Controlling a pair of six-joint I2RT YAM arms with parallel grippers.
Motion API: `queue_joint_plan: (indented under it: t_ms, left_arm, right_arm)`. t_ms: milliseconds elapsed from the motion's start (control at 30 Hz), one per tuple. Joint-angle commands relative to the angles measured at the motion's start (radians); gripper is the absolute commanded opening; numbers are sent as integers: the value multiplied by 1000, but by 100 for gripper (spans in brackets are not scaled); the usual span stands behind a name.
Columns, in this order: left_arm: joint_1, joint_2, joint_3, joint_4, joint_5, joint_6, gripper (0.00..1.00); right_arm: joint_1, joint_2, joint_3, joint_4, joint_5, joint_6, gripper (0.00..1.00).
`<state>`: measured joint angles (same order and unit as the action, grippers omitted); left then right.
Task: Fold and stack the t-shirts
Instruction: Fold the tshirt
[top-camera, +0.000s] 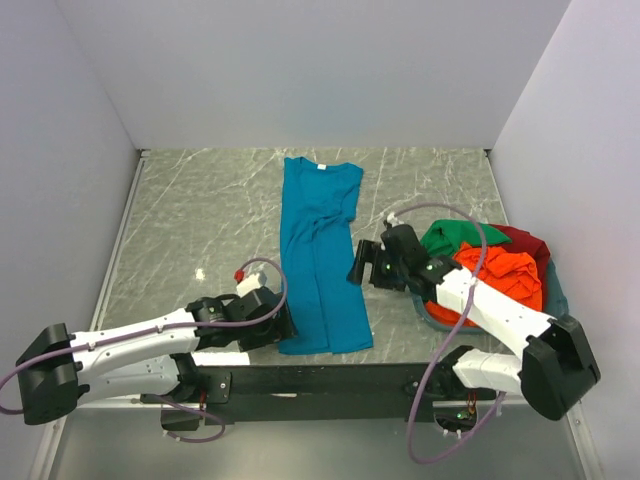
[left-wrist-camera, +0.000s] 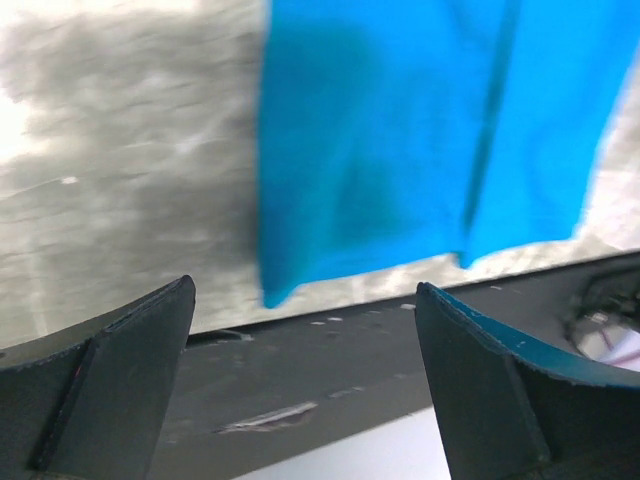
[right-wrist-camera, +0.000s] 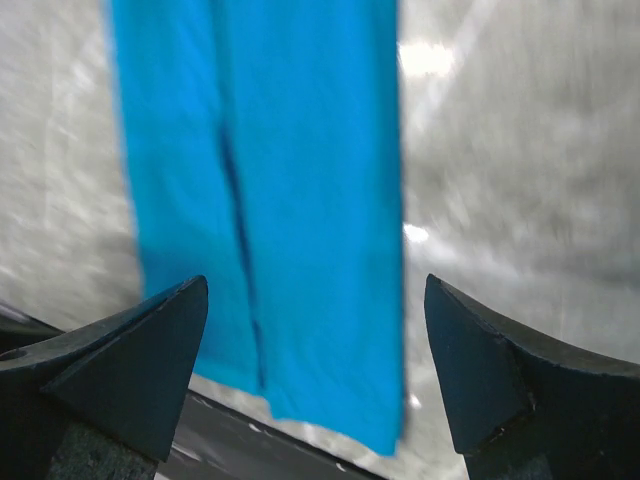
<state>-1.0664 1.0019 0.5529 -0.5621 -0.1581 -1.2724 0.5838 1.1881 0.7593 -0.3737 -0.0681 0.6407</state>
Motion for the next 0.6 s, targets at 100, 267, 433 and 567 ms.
queue_joint_plan:
  t_ms: [100, 267, 433, 567]
  left_arm:
    - [-1, -11, -68, 24, -28, -73, 87]
    - [-1, 41, -107, 120, 29, -67, 69]
    - [-1, 96, -108, 143, 42, -68, 52]
    - [-3, 119, -113, 171, 77, -65, 16]
  right_arm:
    - [62, -114, -100, 30, 17, 73, 95]
    - [99, -120, -153, 29, 4, 103, 94]
    - [126, -113, -158, 7, 19, 108, 94]
    - [139, -113, -178, -27, 22, 117, 94]
